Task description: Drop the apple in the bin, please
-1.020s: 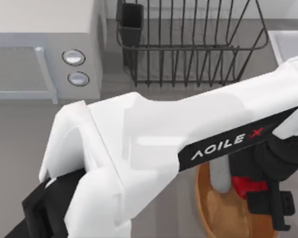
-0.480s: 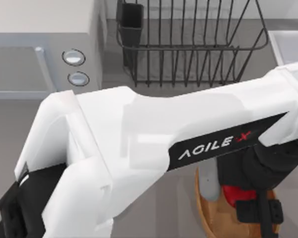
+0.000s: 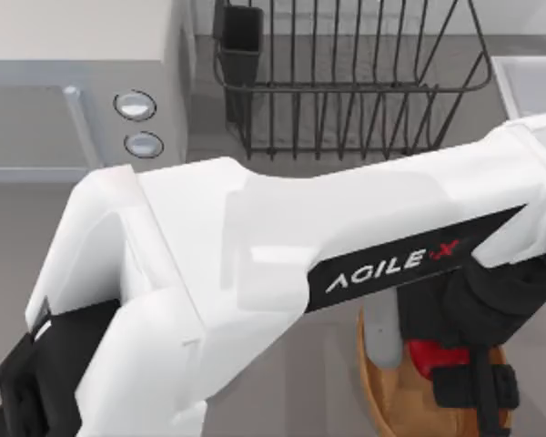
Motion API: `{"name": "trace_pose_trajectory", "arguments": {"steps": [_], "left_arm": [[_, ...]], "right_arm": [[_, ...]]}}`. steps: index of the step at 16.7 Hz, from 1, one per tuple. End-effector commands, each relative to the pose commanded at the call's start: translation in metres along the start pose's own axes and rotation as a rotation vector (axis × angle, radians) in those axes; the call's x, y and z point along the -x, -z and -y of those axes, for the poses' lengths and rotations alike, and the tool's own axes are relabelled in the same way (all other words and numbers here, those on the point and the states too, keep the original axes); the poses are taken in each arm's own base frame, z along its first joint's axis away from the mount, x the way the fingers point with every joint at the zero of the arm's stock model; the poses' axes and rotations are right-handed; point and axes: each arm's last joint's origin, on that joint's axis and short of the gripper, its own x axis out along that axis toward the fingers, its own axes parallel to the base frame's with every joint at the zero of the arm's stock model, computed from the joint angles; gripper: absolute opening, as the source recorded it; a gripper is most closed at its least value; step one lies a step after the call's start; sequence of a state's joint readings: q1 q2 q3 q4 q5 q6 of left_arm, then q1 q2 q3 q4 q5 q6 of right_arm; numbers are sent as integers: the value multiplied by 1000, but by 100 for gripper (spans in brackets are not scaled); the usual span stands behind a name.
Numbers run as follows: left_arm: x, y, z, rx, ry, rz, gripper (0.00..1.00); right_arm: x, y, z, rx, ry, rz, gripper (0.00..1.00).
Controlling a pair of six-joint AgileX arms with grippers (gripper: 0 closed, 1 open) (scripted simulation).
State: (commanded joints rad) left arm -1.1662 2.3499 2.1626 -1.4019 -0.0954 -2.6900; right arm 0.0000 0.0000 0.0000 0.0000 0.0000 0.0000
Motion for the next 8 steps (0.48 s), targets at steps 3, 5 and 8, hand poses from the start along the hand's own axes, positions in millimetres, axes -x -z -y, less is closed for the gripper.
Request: {"name": "trace_pose_trajectory", "arguments": {"steps": [3, 5, 8], "left_arm": [[0, 0, 0, 0, 0, 0, 68], [0, 0, 0, 0, 0, 0, 83], [0, 0, 0, 0, 0, 0, 100]], "right_arm": [[0, 0, 0, 0, 0, 0, 100], [0, 0, 0, 0, 0, 0, 100], [0, 0, 0, 0, 0, 0, 100]]}}
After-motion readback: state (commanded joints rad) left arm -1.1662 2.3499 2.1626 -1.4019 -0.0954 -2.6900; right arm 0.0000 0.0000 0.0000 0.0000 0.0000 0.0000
